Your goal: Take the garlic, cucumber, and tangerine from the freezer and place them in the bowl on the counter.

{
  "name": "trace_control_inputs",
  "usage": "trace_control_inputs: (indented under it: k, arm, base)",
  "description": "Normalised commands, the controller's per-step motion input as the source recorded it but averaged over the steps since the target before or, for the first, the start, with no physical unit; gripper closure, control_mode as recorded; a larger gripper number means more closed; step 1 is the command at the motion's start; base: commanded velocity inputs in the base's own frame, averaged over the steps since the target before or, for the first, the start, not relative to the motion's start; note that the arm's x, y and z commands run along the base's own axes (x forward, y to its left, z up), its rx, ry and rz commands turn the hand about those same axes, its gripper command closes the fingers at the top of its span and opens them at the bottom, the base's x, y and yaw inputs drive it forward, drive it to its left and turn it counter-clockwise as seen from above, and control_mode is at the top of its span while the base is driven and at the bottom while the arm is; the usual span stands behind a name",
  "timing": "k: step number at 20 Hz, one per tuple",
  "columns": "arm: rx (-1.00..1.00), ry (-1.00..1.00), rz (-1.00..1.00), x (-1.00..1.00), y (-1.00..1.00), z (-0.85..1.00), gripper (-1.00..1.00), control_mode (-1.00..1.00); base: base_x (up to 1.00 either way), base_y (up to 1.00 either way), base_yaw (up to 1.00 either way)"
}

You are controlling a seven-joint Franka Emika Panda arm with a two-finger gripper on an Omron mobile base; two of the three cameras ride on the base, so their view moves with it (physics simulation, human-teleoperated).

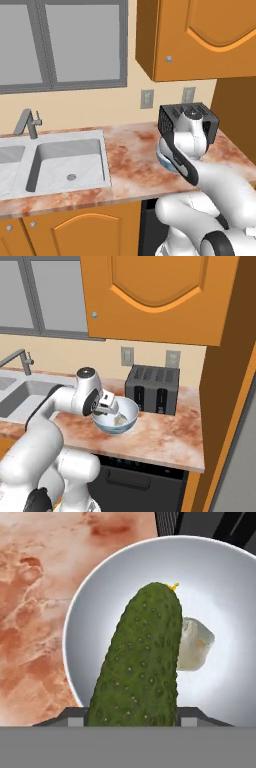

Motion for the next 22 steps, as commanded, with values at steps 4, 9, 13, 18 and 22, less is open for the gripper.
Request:
trace_control_inputs:
  k: [4, 9, 13, 18, 22]
  arm:
    - [0.0, 0.0, 0.0, 0.4, -0.11, -0.55, 1.0, -1.0]
    - [0.0, 0.0, 0.0, 0.19, -0.09, -0.4, 1.0, -1.0]
    - [0.0, 0.01, 0.0, 0.21, -0.02, -0.19, 1.0, -1.0]
    - [0.0, 0.02, 0.0, 0.14, -0.01, -0.08, -1.0, -1.0]
    - [0.0, 0.0, 0.0, 0.0, 0.0, 0.0, -1.0, -1.0]
  base:
    - [0.0, 0.0, 0.0]
    - [0.0, 0.0, 0.0]
    - [0.0, 0.0, 0.0]
    - [0.0, 0.0, 0.0]
    - [0.0, 0.0, 0.0]
